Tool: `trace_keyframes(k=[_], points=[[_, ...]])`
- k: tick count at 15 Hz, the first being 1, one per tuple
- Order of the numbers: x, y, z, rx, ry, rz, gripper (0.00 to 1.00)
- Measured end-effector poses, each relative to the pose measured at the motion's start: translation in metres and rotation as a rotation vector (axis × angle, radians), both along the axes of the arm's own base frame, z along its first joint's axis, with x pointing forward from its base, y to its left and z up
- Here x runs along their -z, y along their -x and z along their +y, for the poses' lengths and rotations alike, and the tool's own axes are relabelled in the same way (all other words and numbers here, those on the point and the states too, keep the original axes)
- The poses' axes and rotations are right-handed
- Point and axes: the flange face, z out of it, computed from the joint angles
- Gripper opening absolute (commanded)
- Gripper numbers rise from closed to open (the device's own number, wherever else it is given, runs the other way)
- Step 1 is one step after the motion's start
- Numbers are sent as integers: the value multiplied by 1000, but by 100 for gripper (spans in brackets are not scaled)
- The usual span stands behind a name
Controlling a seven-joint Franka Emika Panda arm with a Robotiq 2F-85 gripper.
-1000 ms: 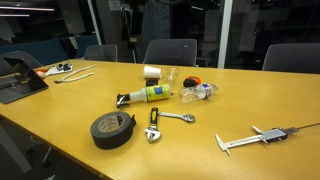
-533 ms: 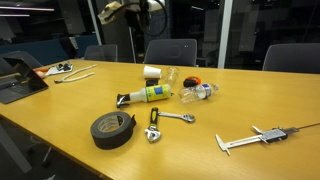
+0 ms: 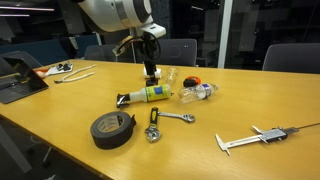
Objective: Put the spray bottle upright
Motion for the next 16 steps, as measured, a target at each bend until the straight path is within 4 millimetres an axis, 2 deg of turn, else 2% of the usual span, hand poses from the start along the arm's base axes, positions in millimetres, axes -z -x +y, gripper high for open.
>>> trace_keyframes(k=[3, 8, 16], points=[[16, -19, 10, 30, 5, 30, 100], [43, -37, 17, 46, 20, 71, 100], [70, -35, 23, 9, 42, 148, 100]])
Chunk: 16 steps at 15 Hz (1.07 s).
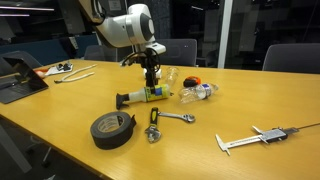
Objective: Put the spray bottle upright
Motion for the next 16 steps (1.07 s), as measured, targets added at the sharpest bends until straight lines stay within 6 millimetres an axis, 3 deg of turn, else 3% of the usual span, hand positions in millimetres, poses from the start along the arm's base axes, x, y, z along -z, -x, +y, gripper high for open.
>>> trace_keyframes(k=[2, 3, 4, 7, 13, 16], points=[[8, 2, 4, -23, -1, 22, 100], [12, 4, 6, -33, -3, 33, 90], [16, 5, 8, -44, -2, 43, 74], [26, 7, 11, -73, 0, 63, 50], [25, 6, 12, -114, -3, 75, 46], [25, 7, 12, -202, -89, 111, 46]])
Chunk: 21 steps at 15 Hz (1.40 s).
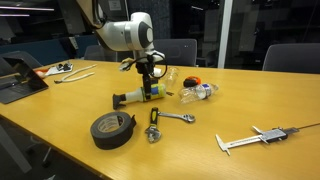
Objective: Put the spray bottle upright
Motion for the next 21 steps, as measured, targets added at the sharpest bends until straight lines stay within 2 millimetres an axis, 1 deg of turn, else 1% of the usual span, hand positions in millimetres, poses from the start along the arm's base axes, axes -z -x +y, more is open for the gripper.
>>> trace_keyframes(k=[3, 6, 9, 13, 15, 18, 21], points=[[-2, -2, -7, -92, -128, 30, 46], [-7, -4, -21, -161, -271, 67, 46], [-16, -4, -37, -217, -424, 115, 46], [-30, -2, -53, -253, -618, 198, 46], [-34, 3, -60, -239, -697, 276, 46], [-28, 15, -70, -217, -784, 417, 46], [-8, 31, -80, -185, -843, 564, 46]])
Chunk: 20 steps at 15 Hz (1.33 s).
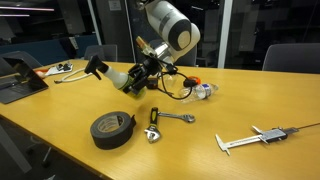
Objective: Put the spray bottle upright
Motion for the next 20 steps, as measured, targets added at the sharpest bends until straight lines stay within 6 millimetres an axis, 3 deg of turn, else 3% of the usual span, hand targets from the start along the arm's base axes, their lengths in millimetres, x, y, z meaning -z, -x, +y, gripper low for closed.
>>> trace_keyframes(k=[6, 11, 13, 16, 20], points=[[57, 33, -9, 3, -34, 300, 46], [80, 58, -12, -21, -46, 539, 46], [83, 65, -14, -25, -42, 617, 92], [85, 69, -14, -23, -22, 696, 100], [76, 70, -11, -26, -21, 767, 100]])
